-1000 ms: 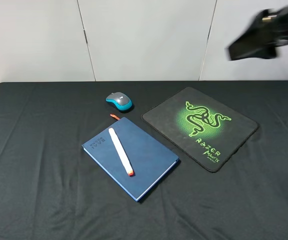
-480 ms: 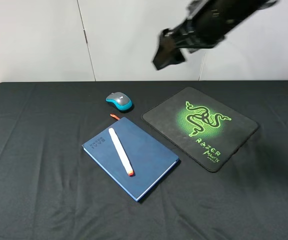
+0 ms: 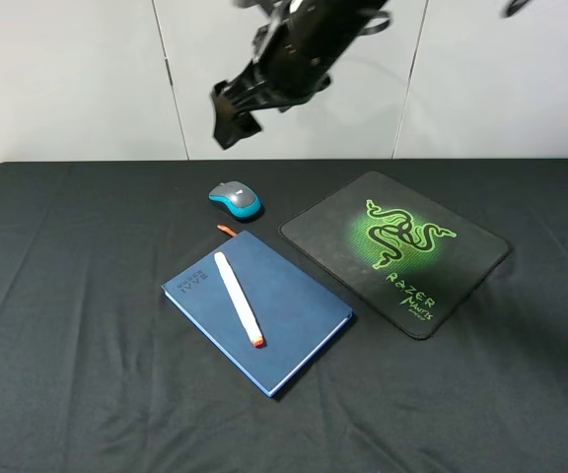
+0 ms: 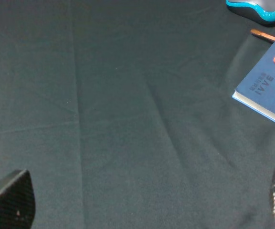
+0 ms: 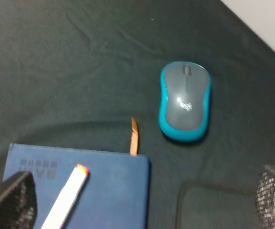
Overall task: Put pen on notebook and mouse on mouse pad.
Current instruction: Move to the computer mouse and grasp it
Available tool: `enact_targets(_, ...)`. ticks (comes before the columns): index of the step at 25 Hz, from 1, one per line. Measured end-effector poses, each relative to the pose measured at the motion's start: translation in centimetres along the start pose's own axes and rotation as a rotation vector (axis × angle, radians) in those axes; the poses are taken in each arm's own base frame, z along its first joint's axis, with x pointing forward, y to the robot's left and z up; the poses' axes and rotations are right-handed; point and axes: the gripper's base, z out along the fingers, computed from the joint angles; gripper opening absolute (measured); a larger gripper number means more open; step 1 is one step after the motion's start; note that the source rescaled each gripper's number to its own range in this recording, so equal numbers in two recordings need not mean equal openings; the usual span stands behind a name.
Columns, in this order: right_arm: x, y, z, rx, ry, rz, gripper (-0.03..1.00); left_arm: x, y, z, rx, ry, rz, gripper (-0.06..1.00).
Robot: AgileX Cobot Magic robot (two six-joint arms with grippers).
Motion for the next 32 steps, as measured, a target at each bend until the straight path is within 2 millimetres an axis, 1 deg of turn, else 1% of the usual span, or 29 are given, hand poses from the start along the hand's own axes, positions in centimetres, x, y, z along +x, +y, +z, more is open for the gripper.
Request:
enact_targets(4,-1.2,-0.3,2.7,-0.001,-0.005,-0.013,1.0,0.0,0.0,0.0,0.0,0.0,0.0,0.98)
enact_targets(10,-1.8,-1.3,7.0,0.017,0.01,0.001,1.0,0.0,0.0,0.0,-0.001,0.0,0.0,0.98)
enact_targets(13,-1.3,-1.8,9.4,0.036,0.047,0.017,1.0,0.0,0.0,0.0,-0.001,0.0,0.0,0.98)
enact_targets(20,0.3,-2.7,13.8,0.076,0.122,0.032,1.0,0.0,0.0,0.0,-0.001,0.0,0.0,0.98)
enact_targets(25,1.7,-3.7,15.7,0.081,0.158,0.052,1.0,0.0,0.0,0.0,-0.001,0.0,0.0,0.98)
enact_targets(29,2.2,-4.6,16.5,0.091,0.146,0.072,1.0,0.0,0.0,0.0,-0.001,0.0,0.0,0.98)
enact_targets(32,2.0,-5.1,16.6,0.099,0.106,0.088,1.0,0.0,0.0,0.0,-0.001,0.0,0.0,0.98)
